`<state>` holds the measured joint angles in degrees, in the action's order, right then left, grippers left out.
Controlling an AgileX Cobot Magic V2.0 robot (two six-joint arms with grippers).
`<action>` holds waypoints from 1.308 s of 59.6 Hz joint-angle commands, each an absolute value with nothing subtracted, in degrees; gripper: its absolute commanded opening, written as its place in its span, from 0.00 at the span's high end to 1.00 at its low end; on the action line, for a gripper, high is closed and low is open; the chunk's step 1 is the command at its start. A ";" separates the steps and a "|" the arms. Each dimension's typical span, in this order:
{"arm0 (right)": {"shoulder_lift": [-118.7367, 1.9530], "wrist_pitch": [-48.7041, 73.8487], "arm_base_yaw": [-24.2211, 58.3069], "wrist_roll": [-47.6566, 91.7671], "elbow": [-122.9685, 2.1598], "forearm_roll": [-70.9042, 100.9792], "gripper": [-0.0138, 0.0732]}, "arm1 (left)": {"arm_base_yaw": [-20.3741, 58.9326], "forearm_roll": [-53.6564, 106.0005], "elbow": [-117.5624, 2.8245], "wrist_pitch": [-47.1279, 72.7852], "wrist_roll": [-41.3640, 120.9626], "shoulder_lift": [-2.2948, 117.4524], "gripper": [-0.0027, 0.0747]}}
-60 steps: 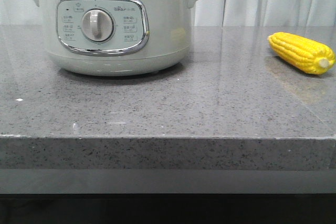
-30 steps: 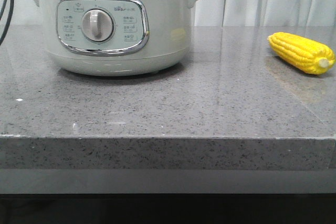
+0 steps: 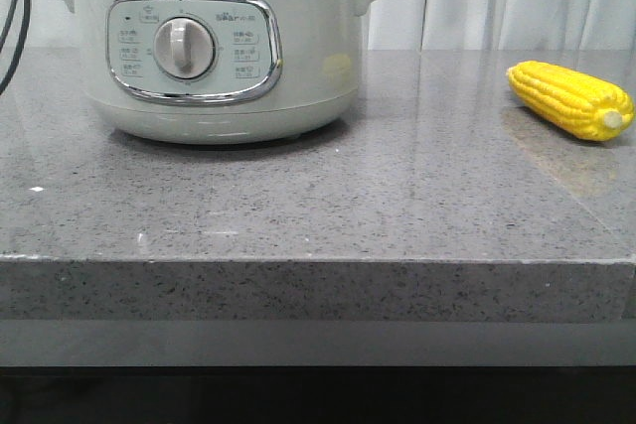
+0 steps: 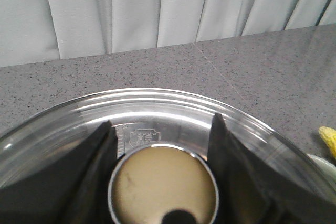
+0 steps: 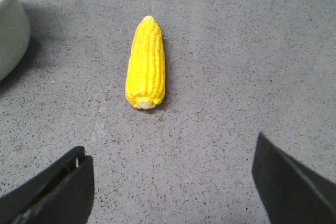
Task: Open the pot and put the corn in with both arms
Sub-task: 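Lift the glass lid off the pot with the left gripper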
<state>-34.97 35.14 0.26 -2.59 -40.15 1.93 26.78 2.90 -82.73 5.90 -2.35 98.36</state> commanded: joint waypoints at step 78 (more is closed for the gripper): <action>-35.50 33.11 -0.11 -2.13 -42.05 1.35 0.12 | 26.87 -3.16 -74.64 24.01 -2.47 53.87 0.72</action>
